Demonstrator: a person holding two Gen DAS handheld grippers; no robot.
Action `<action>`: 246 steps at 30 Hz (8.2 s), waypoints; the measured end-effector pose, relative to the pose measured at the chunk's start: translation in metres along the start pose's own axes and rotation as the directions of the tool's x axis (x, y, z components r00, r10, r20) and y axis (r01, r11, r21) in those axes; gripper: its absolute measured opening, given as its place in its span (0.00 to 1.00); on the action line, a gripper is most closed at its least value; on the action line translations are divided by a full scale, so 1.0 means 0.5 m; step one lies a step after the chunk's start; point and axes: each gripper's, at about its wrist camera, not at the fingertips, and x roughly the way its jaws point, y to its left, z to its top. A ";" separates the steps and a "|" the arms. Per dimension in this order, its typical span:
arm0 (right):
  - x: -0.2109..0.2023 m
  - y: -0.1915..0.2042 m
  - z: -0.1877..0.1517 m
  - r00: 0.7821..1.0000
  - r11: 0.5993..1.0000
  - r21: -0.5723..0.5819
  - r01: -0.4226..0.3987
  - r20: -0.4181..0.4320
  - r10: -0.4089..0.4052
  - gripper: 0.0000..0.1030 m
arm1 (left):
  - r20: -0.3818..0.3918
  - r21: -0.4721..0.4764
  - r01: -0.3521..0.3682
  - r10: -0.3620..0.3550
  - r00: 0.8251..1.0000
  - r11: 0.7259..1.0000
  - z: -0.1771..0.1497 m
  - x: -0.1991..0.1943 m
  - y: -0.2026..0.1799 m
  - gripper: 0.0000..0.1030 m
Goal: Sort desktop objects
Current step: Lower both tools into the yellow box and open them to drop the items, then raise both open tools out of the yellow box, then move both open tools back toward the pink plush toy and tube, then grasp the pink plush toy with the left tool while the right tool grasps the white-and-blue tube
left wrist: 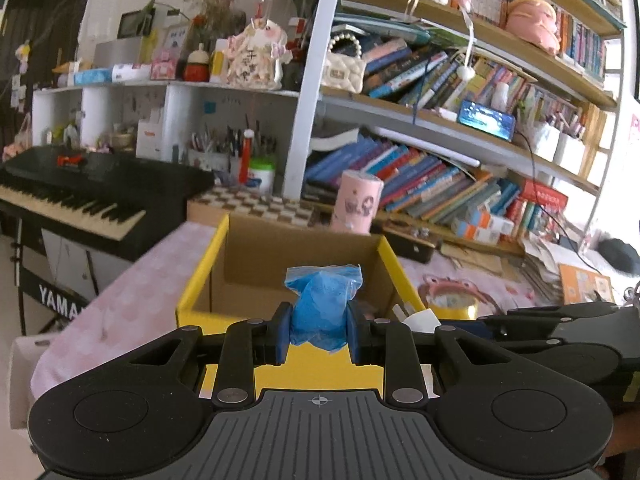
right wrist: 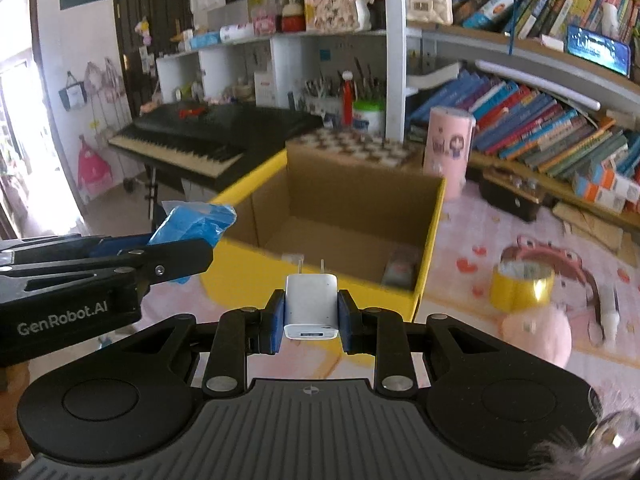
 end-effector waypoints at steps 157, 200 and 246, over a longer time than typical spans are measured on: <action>-0.152 0.081 -0.235 0.948 0.941 0.121 0.317 -0.057 -0.312 0.80 | -0.106 0.082 -0.092 0.101 0.989 0.992 -0.176 -0.159 -0.021 0.90; -0.210 -0.116 -0.279 0.861 0.825 0.247 0.508 -0.168 -0.480 0.86 | -0.206 0.180 0.138 -0.100 0.973 0.974 -0.172 -0.019 -0.221 0.92; -0.109 -0.536 -0.216 0.896 0.856 0.274 0.439 -0.200 -0.396 0.86 | -0.230 0.236 -0.024 0.080 0.970 0.971 -0.129 0.276 -0.484 0.92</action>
